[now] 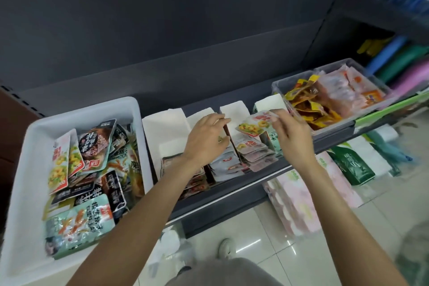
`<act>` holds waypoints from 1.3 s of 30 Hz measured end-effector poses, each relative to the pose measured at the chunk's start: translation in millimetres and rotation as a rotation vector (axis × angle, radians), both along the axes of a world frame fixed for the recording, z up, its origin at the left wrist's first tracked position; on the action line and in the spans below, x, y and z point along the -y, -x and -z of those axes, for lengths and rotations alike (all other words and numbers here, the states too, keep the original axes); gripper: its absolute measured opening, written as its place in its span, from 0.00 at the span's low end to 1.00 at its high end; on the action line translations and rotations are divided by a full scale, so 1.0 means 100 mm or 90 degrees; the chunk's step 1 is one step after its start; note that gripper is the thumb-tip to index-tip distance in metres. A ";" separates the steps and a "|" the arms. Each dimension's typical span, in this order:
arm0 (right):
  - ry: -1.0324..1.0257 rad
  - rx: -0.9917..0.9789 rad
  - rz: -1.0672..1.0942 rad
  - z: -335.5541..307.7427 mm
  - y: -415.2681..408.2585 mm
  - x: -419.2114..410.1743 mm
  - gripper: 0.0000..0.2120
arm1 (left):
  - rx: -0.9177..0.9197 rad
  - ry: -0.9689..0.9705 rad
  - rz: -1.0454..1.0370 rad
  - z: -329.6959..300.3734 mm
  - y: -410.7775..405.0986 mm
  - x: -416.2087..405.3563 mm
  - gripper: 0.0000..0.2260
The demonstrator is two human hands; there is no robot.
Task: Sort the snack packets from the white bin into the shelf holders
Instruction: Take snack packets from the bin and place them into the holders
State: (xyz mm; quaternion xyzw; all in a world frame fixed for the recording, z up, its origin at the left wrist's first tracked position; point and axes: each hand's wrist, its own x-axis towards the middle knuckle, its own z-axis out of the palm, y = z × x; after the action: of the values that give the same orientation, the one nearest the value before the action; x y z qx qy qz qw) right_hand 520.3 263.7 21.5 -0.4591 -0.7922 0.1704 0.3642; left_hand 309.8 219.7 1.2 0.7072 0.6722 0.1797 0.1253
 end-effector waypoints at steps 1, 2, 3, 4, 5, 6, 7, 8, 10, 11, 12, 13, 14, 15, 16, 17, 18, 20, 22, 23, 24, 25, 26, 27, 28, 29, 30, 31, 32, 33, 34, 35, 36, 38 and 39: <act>0.002 0.016 -0.033 0.04 0.03 -0.06 0.11 | -0.051 0.007 0.007 0.05 -0.03 -0.04 0.21; 0.004 0.040 -0.066 0.08 0.05 -0.13 0.11 | -0.092 0.018 0.014 0.10 -0.05 -0.07 0.21; 0.004 0.076 -0.094 0.12 0.06 -0.19 0.10 | -0.125 0.030 0.022 0.14 -0.06 -0.09 0.21; 0.002 0.118 -0.116 0.16 0.07 -0.23 0.08 | -0.152 0.036 0.031 0.17 -0.06 -0.10 0.21; -0.008 0.164 -0.131 0.19 0.07 -0.26 0.08 | -0.175 0.039 0.041 0.19 -0.06 -0.09 0.21; -0.020 0.214 -0.147 0.21 0.06 -0.27 0.08 | -0.195 0.039 0.049 0.19 -0.06 -0.08 0.21; -0.021 0.265 -0.162 0.22 0.06 -0.28 0.09 | -0.212 0.039 0.054 0.20 -0.06 -0.07 0.21; -0.006 0.313 -0.174 0.22 0.06 -0.27 0.10 | -0.226 0.041 0.055 0.19 -0.06 -0.07 0.21; 0.074 0.410 -0.206 0.22 0.08 -0.25 0.13 | -0.242 0.050 0.052 0.19 -0.06 -0.06 0.21; 0.124 0.455 -0.221 0.22 0.09 -0.24 0.15 | -0.245 0.056 0.048 0.19 -0.07 -0.06 0.21; 0.156 0.477 -0.232 0.21 0.09 -0.22 0.16 | -0.244 0.060 0.046 0.20 -0.07 -0.07 0.21; 0.165 0.458 -0.239 0.20 0.09 -0.21 0.17 | -0.239 0.062 0.045 0.20 -0.07 -0.07 0.21; 0.157 0.406 -0.239 0.17 0.09 -0.19 0.16 | -0.226 0.058 0.044 0.20 -0.07 -0.08 0.20; 0.136 0.334 -0.229 0.14 0.09 -0.17 0.16 | -0.203 0.043 0.040 0.19 -0.06 -0.09 0.20; 0.120 0.263 -0.215 0.08 0.10 -0.14 0.15 | -0.174 0.018 0.034 0.17 -0.05 -0.09 0.19; 0.106 0.198 -0.200 0.02 0.12 -0.11 0.14 | -0.146 -0.016 0.024 0.12 -0.03 -0.08 0.17; 0.089 0.141 -0.193 -0.04 0.14 -0.06 0.13 | -0.119 -0.055 0.006 0.05 0.00 -0.05 0.15; 0.060 0.046 -0.206 -0.16 0.26 0.07 0.12 | -0.054 -0.137 -0.055 -0.12 0.06 0.10 0.11; 0.066 -0.023 -0.239 -0.25 0.46 0.23 0.11 | 0.028 -0.200 -0.137 -0.31 0.17 0.37 0.09; 0.072 -0.037 -0.258 -0.29 0.58 0.31 0.11 | 0.063 -0.218 -0.181 -0.37 0.25 0.53 0.09; 0.077 -0.040 -0.278 -0.31 0.73 0.40 0.11 | 0.086 -0.231 -0.223 -0.40 0.35 0.70 0.09; 0.081 -0.039 -0.299 -0.33 0.89 0.50 0.11 | 0.095 -0.238 -0.261 -0.41 0.47 0.89 0.09; 0.085 -0.034 -0.319 -0.32 1.06 0.60 0.11 | 0.092 -0.234 -0.297 -0.39 0.60 1.07 0.09; 0.088 -0.027 -0.338 -0.32 1.24 0.70 0.11 | 0.080 -0.220 -0.333 -0.35 0.75 1.25 0.07; 0.092 -0.015 -0.360 -0.31 1.41 0.80 0.12 | 0.064 -0.199 -0.364 -0.28 0.92 1.41 0.06; 0.101 0.008 -0.387 -0.29 1.60 0.90 0.12 | 0.046 -0.174 -0.392 -0.21 1.09 1.57 0.06; 0.117 0.045 -0.420 -0.27 1.78 0.99 0.13 | 0.024 -0.145 -0.414 -0.13 1.27 1.72 0.08; 0.134 0.094 -0.451 -0.24 1.95 1.09 0.14 | 0.007 -0.113 -0.426 -0.04 1.44 1.85 0.10; 0.149 0.147 -0.475 -0.19 2.12 1.18 0.15 | 0.002 -0.079 -0.430 0.04 1.59 1.98 0.11; 0.159 0.203 -0.492 -0.12 2.29 1.26 0.16 | 0.008 -0.038 -0.433 0.10 1.72 2.08 0.13; 0.166 0.255 -0.498 -0.05 2.45 1.33 0.16 | 0.019 0.003 -0.436 0.15 1.84 2.17 0.14; 0.172 0.305 -0.490 0.02 2.59 1.40 0.16 | 0.028 0.043 -0.439 0.18 1.92 2.24 0.15; 0.178 0.350 -0.470 0.08 2.71 1.45 0.16 | 0.035 0.072 -0.433 0.21 1.99 2.29 0.16; 0.202 0.420 -0.417 0.21 2.90 1.52 0.17 | 0.032 0.109 -0.398 0.26 2.06 2.35 0.18; 0.205 0.445 -0.389 0.27 2.97 1.54 0.18 | 0.020 0.116 -0.371 0.29 2.08 2.37 0.19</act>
State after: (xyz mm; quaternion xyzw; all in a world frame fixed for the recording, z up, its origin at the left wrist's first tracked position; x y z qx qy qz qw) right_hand 223.8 109.5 -5.2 -0.2857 -0.9291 0.2257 -0.0654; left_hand 102.1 -17.7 -27.5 0.4676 0.8581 0.1580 0.1420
